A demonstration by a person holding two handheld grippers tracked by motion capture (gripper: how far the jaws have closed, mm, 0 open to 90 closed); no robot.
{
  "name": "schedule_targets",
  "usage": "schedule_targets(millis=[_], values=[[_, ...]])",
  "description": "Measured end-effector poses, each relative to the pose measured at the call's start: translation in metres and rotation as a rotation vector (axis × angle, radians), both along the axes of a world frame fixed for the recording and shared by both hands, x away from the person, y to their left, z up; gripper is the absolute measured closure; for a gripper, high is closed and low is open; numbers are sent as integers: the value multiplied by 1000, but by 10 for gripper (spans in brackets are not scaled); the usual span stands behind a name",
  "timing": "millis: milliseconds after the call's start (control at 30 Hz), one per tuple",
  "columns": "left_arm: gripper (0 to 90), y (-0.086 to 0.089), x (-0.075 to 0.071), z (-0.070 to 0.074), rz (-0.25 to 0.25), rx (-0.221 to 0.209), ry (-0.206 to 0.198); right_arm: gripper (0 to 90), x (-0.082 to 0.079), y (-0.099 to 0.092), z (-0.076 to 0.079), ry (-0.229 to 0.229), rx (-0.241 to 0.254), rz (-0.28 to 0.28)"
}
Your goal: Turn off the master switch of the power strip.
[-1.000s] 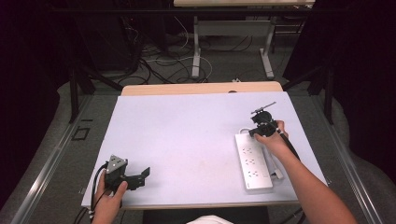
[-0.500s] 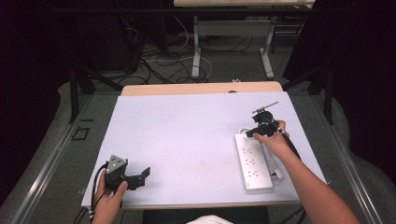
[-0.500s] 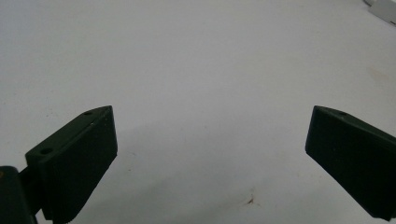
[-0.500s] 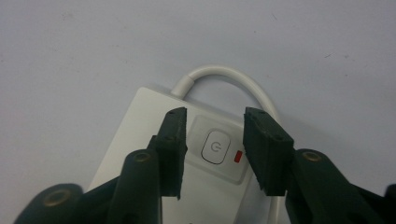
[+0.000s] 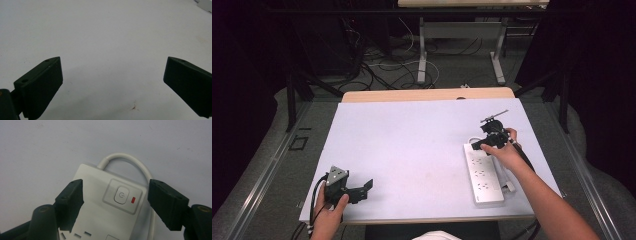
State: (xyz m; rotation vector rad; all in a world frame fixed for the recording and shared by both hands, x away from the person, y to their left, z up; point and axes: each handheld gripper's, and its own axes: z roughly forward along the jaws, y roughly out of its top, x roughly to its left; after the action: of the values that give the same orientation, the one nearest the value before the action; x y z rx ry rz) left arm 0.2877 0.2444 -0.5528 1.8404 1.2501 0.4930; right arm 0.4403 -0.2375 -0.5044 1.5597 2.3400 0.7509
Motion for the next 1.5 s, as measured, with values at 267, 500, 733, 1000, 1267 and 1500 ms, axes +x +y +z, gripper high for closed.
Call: schedule_targets(millis=[267,500,733,1000,1267,1500], values=[[24,0,0,0,2,-2,-7,152,-2,5,8,-42,-21,16],[24,0,0,0,1,-7,-3,13,-4,11,13,-75,-33,23],[24,0,0,1,1,-9,-2,0,-6,15,17,-89,-63,26],[24,0,0,0,3,-11,-4,0,-8,16,19,-97,-54,36],[24,0,0,0,2,-11,-2,0,-10,14,24,-107,-40,34],[24,0,0,0,1,-11,0,0,-14,12,29,-118,-18,25]])
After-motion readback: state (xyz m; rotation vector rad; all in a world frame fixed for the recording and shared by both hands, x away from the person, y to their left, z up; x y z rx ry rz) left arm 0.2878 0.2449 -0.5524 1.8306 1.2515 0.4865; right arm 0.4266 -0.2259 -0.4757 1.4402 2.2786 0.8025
